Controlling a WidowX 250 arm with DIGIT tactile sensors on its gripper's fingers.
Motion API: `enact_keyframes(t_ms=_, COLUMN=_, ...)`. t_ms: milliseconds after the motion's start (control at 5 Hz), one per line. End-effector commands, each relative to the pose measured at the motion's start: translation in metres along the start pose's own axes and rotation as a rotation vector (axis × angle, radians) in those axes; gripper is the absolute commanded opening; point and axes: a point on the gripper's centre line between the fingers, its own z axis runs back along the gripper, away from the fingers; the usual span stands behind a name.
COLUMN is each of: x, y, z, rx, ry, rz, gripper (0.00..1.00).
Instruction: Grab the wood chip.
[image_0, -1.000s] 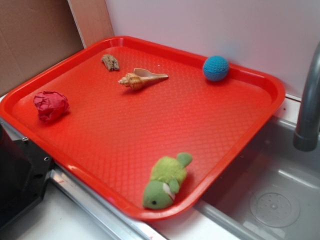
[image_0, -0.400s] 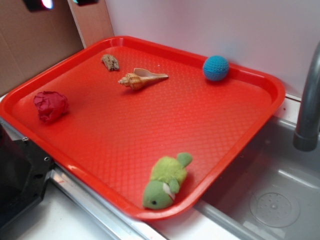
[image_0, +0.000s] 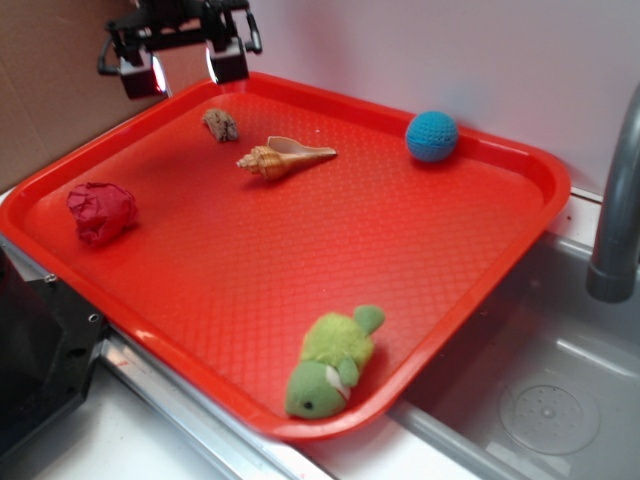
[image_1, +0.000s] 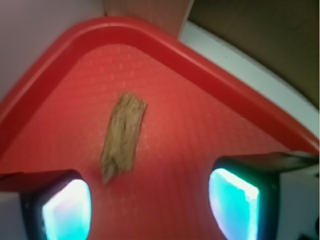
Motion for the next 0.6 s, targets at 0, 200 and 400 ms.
enact_keyframes(t_ms=0, x=0.020, y=0.011, z=-0.009, rx=-0.007, ry=-0.030, rz=0.039, gripper=1.00)
enact_keyframes(t_ms=200, x=0.020, y=0.011, z=-0.009, rx=-0.007, ry=-0.030, rz=0.039, gripper=1.00)
enact_keyframes(t_ms=400, x=0.026, y=0.005, z=-0.031, rx=0.001, ry=-0.018, rz=0.055, gripper=1.00)
